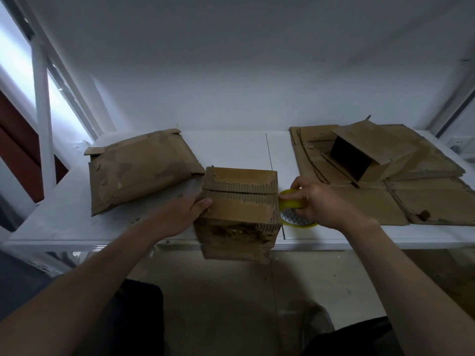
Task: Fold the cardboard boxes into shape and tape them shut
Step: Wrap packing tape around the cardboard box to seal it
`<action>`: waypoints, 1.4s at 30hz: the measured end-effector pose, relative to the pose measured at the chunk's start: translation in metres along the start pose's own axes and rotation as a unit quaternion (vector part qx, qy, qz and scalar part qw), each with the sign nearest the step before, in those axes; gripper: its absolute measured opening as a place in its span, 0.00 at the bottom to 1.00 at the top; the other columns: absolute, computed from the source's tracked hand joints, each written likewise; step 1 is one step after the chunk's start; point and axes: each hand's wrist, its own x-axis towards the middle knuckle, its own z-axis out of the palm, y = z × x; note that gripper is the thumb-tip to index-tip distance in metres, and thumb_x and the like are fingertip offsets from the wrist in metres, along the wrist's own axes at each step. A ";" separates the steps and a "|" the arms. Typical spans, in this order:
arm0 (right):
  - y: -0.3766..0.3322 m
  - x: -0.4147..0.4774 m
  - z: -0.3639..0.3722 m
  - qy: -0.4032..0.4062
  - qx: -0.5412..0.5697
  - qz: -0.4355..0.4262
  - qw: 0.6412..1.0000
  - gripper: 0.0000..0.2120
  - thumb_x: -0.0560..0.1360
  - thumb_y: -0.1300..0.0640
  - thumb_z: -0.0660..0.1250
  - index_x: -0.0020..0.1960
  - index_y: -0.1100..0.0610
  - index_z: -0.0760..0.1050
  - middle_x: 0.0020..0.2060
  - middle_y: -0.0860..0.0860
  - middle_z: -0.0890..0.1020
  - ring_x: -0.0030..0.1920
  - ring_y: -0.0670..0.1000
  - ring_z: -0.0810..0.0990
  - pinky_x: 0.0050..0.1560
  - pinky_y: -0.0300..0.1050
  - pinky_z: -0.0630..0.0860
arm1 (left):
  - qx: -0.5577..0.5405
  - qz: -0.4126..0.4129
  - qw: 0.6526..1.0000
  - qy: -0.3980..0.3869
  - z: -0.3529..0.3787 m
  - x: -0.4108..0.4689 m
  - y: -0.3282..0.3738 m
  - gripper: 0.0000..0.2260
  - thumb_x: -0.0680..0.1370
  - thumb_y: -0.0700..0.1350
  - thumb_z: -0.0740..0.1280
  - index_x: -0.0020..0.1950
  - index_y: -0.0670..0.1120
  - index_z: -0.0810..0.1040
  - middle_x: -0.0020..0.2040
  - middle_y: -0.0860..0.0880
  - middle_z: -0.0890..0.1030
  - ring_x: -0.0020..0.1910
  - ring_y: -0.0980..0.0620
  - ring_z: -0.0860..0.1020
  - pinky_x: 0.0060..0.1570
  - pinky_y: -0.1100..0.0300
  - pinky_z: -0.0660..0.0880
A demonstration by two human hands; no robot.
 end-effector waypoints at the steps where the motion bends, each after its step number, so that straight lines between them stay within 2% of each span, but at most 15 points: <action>1: -0.002 0.000 0.000 -0.001 0.002 0.002 1.000 0.21 0.75 0.64 0.73 0.64 0.46 0.81 0.55 0.50 0.74 0.55 0.53 0.74 0.54 0.47 0.74 | 0.002 -0.004 1.000 -0.002 -0.001 -0.002 0.001 0.17 0.81 0.66 0.54 0.50 0.57 0.76 0.48 0.56 0.80 0.47 0.56 0.79 0.45 0.57 0.73; 5: -0.009 -0.005 -0.004 -0.010 0.032 0.011 0.999 0.19 0.75 0.60 0.73 0.63 0.46 0.82 0.55 0.49 0.75 0.55 0.52 0.75 0.54 0.46 0.74 | 0.017 -0.006 0.999 0.027 -0.007 -0.009 0.009 0.18 0.79 0.67 0.54 0.45 0.56 0.74 0.33 0.57 0.79 0.35 0.60 0.79 0.33 0.65 0.69; 6: -0.011 -0.007 -0.005 -0.015 0.036 0.012 0.999 0.18 0.76 0.59 0.73 0.63 0.45 0.82 0.55 0.48 0.75 0.54 0.51 0.75 0.54 0.45 0.74 | 0.036 0.012 0.998 0.041 -0.009 -0.009 0.009 0.20 0.78 0.67 0.54 0.50 0.55 0.76 0.39 0.56 0.82 0.39 0.58 0.81 0.36 0.63 0.71; 7: -0.013 -0.009 -0.005 -0.018 0.039 0.013 0.999 0.17 0.76 0.57 0.74 0.63 0.45 0.82 0.55 0.48 0.75 0.54 0.51 0.75 0.53 0.44 0.73 | 0.072 0.032 0.995 0.068 -0.010 -0.007 0.009 0.22 0.80 0.65 0.55 0.61 0.52 0.76 0.53 0.54 0.83 0.49 0.52 0.82 0.43 0.59 0.75; 8: -0.014 -0.010 -0.005 -0.019 0.038 0.015 0.999 0.17 0.75 0.56 0.74 0.63 0.45 0.82 0.55 0.48 0.75 0.54 0.50 0.75 0.53 0.44 0.74 | 0.122 0.046 0.986 0.102 -0.011 -0.006 0.011 0.23 0.83 0.62 0.56 0.71 0.50 0.71 0.66 0.50 0.78 0.61 0.47 0.79 0.52 0.53 0.76; 10: -0.016 -0.013 -0.003 -0.018 0.037 0.023 0.999 0.18 0.75 0.55 0.75 0.63 0.44 0.81 0.55 0.48 0.75 0.54 0.50 0.75 0.54 0.44 0.74 | 0.208 0.074 0.965 0.141 -0.010 -0.005 0.019 0.25 0.85 0.57 0.55 0.79 0.48 0.62 0.78 0.48 0.66 0.73 0.46 0.69 0.65 0.47 0.71; 14: -0.015 -0.018 0.003 -0.003 0.045 0.033 0.998 0.19 0.74 0.55 0.76 0.63 0.43 0.80 0.56 0.48 0.75 0.56 0.49 0.74 0.54 0.43 0.73 | 0.333 0.053 0.940 0.047 0.005 -0.009 0.042 0.37 0.80 0.66 0.39 0.83 0.45 0.52 0.84 0.47 0.47 0.82 0.50 0.47 0.79 0.44 0.48; 19: -0.012 -0.018 0.006 -0.002 0.045 0.024 0.999 0.19 0.74 0.56 0.75 0.63 0.43 0.80 0.55 0.48 0.75 0.55 0.50 0.74 0.54 0.45 0.73 | 0.373 0.037 0.926 0.049 0.027 -0.018 0.068 0.48 0.72 0.72 0.30 0.83 0.44 0.52 0.83 0.45 0.49 0.82 0.49 0.47 0.77 0.39 0.38; 25: -0.011 -0.019 0.007 0.005 0.050 0.019 0.999 0.19 0.74 0.55 0.76 0.64 0.45 0.80 0.55 0.49 0.76 0.55 0.49 0.73 0.53 0.43 0.71 | 0.309 0.092 0.946 0.035 0.065 -0.020 0.101 0.42 0.78 0.71 0.39 0.82 0.44 0.50 0.83 0.44 0.48 0.82 0.46 0.46 0.78 0.39 0.44; 30: -0.006 -0.021 0.007 0.010 0.071 0.022 0.997 0.19 0.74 0.55 0.76 0.62 0.43 0.79 0.54 0.47 0.75 0.53 0.47 0.72 0.47 0.30 0.66 | 0.335 0.102 0.936 0.036 0.087 -0.011 0.121 0.41 0.79 0.71 0.44 0.83 0.45 0.48 0.83 0.45 0.45 0.82 0.44 0.45 0.74 0.28 0.44; 33: 0.000 -0.024 0.002 -0.008 0.073 0.042 0.996 0.21 0.73 0.54 0.78 0.62 0.40 0.78 0.54 0.46 0.75 0.54 0.47 0.73 0.49 0.37 0.70 | 0.352 0.143 0.923 0.064 0.088 -0.011 0.113 0.34 0.82 0.66 0.49 0.83 0.47 0.50 0.84 0.48 0.48 0.82 0.46 0.46 0.74 0.27 0.47; 35: 0.001 -0.027 -0.005 -0.032 0.089 0.053 0.994 0.20 0.71 0.51 0.79 0.61 0.39 0.79 0.54 0.42 0.76 0.53 0.45 0.75 0.51 0.40 0.73 | 0.339 0.174 0.924 0.042 0.079 -0.008 0.107 0.34 0.82 0.65 0.51 0.83 0.49 0.50 0.84 0.51 0.47 0.82 0.48 0.45 0.74 0.27 0.47; 37: 0.000 -0.028 -0.009 -0.034 0.116 0.048 0.992 0.13 0.71 0.47 0.78 0.55 0.39 0.81 0.51 0.38 0.80 0.49 0.41 0.78 0.46 0.36 0.74 | 0.324 0.201 0.924 -0.005 0.067 -0.003 0.102 0.35 0.82 0.65 0.54 0.83 0.51 0.48 0.83 0.55 0.44 0.82 0.52 0.43 0.75 0.29 0.45; 40: -0.004 -0.023 -0.009 0.058 0.141 0.026 0.988 0.02 0.76 0.49 0.73 0.49 0.46 0.83 0.49 0.44 0.82 0.45 0.40 0.79 0.41 0.29 0.70 | 0.315 0.232 0.919 -0.057 0.051 0.002 0.094 0.36 0.81 0.64 0.56 0.83 0.53 0.46 0.82 0.59 0.42 0.81 0.56 0.41 0.75 0.34 0.40; 42: -0.005 -0.017 -0.003 0.114 0.145 0.021 0.983 0.06 0.78 0.54 0.71 0.55 0.50 0.82 0.53 0.46 0.79 0.46 0.42 0.79 0.43 0.26 0.69 | 0.327 0.244 0.910 -0.070 0.041 0.006 0.089 0.35 0.82 0.62 0.57 0.83 0.54 0.45 0.82 0.59 0.42 0.81 0.56 0.41 0.76 0.36 0.41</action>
